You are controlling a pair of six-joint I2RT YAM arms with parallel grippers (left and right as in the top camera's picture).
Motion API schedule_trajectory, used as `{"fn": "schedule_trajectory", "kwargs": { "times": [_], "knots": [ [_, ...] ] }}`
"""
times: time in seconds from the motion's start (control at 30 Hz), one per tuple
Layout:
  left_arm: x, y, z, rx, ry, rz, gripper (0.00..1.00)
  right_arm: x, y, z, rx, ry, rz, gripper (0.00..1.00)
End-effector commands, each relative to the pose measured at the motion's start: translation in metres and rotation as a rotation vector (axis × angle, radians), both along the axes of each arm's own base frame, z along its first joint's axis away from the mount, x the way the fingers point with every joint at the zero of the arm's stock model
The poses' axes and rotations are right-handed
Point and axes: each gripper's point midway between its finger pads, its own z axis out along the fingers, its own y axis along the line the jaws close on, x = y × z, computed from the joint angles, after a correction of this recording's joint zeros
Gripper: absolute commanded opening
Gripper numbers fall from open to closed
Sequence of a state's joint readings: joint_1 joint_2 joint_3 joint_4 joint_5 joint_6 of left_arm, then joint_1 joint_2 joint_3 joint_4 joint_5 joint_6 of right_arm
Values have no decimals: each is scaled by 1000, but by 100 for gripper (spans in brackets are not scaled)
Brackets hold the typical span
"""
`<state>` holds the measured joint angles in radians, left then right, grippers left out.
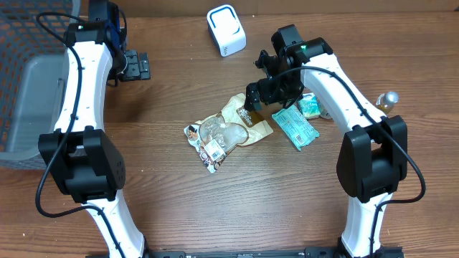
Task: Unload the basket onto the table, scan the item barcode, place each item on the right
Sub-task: 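Carry the Pantree bag back and set it down at table center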
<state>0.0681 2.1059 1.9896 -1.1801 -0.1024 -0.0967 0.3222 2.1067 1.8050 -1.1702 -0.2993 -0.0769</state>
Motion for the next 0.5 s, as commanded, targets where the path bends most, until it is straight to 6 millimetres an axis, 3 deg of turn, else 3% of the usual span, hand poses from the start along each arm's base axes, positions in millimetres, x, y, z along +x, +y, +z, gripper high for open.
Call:
{"fn": "schedule_trajectory", "kwargs": {
  "times": [0.0,0.2,0.47],
  "knots": [
    [4,4,4,13,-13,-8,100,8,-8,4,-39,-37,-55,100],
    [4,3,4,13,-13,-8,100,28,-31,1,-154,-80,-292,100],
    [4,4,4,13,-13,-8,99,53,-23,9,-105,-179,-305,100]
  ]
}}
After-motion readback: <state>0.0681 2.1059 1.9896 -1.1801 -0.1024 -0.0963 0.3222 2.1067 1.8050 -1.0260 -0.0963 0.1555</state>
